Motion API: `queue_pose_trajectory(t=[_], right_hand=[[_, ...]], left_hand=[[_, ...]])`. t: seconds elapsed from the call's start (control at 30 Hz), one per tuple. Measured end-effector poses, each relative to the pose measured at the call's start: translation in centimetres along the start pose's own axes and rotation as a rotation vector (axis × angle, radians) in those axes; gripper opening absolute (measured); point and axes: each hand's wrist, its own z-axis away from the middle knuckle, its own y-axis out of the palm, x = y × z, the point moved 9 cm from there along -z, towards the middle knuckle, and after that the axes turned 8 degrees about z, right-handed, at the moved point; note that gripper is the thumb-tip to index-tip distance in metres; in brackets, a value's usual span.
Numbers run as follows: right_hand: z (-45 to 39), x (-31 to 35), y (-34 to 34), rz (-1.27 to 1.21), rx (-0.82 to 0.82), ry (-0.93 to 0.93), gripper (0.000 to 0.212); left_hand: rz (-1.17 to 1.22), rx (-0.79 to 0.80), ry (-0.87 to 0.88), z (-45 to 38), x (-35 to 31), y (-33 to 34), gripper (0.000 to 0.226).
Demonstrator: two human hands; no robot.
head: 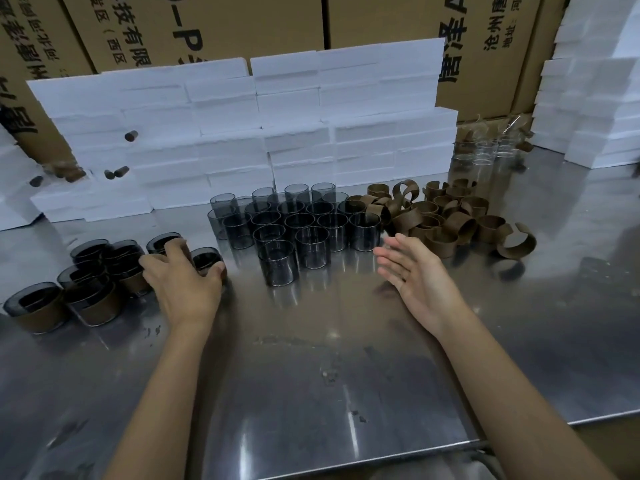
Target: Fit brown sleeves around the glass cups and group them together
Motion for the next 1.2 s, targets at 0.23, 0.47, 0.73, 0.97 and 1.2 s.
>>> queue_pose_trajectory(t=[0.23,0.47,0.73,0.97,1.2], right_hand=[[-0.1,0.0,0.0,0.003,0.002,-0.002,0.036],[0.0,0.0,0.0,0.012,-0.013,0.005,0.036],[0.6,0.6,1.2,0.168,-0.010,-0.015,0.061],[0.6,0.9,1.8,0.156,0.112,-0.074,0.084],[-0.3,0.1,1.6,0.291,0.015,-0.085,0.071]], left_hand=[[0.249,0.219,0.190,1.7,-3.8,3.5,0.023],[0.119,0.426,0.113,4.9,-5.0,7.1,0.040],[0.648,0.589,0.031,8.0,-12.6,8.7,0.057],[1.027,1.033,-0.322,13.5,-15.2,15.9,0.078],[1.107,0.948,-0.337,12.4,-13.5,16.5,0.053]])
